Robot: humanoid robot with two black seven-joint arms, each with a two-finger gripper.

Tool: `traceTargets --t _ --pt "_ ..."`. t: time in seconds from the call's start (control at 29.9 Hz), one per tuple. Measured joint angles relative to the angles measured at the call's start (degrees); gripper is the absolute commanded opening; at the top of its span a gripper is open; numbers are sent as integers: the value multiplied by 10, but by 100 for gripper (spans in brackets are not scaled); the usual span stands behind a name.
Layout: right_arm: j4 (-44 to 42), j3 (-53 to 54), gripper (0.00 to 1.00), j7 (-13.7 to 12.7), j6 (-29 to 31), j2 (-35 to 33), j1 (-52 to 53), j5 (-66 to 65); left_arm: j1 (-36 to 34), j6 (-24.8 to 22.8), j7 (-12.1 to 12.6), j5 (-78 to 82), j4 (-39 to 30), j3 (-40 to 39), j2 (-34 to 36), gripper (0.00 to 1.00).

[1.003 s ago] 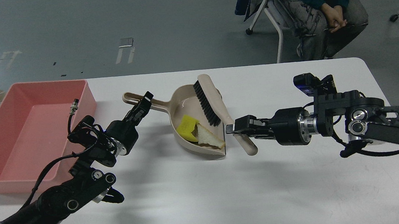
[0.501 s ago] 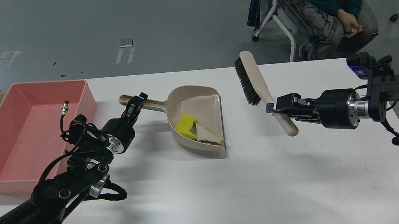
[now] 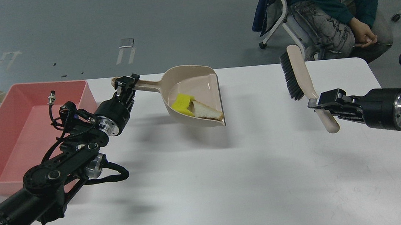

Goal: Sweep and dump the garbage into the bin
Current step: 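Lift the dustpan with the left gripper over the pink bin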

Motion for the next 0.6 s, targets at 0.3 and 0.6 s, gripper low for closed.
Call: traceTargets --t 0.3,0.6 --pt "0 0 0 4 -1 -1 -18 -1 -26 -7 4 -34 -31 -10 62 0" --pt "0 0 0 4 -1 2 -26 -2 -27 -54 8 -84 -90 -26 194 0"
